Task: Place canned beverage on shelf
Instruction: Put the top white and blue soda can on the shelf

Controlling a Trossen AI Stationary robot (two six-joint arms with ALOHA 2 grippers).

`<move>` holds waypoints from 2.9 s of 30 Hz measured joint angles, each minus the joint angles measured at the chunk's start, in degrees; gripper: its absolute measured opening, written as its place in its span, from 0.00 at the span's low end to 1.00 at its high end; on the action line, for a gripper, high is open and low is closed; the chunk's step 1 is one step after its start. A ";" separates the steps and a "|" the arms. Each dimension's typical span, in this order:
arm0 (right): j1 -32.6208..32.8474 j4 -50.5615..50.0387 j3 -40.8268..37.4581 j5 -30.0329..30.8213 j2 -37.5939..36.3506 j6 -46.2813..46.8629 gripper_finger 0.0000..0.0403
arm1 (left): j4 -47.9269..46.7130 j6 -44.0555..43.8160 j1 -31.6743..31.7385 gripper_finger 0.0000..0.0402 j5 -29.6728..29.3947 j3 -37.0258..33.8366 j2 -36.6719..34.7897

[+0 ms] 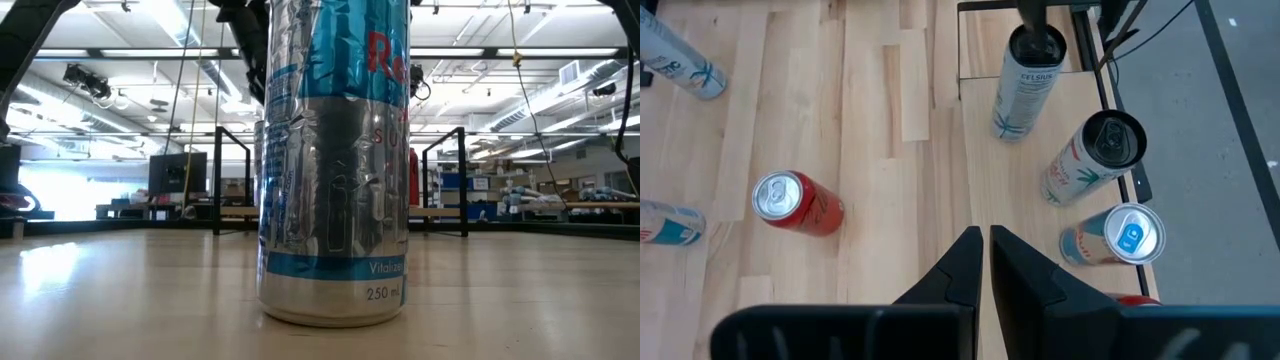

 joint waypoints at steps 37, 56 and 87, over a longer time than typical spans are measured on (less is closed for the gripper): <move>0.05 1.35 0.00 1.68 0.00 1.75 0.08 | -11.60 1.74 -6.36 0.72 0.46 0.98 0.02; 0.07 12.67 0.00 1.63 0.00 4.50 0.08 | -10.35 -4.24 -9.33 0.72 -0.35 0.98 0.02; 0.07 52.72 0.00 1.55 0.00 4.50 0.08 | -7.78 2.12 -3.61 0.98 -3.91 0.98 0.04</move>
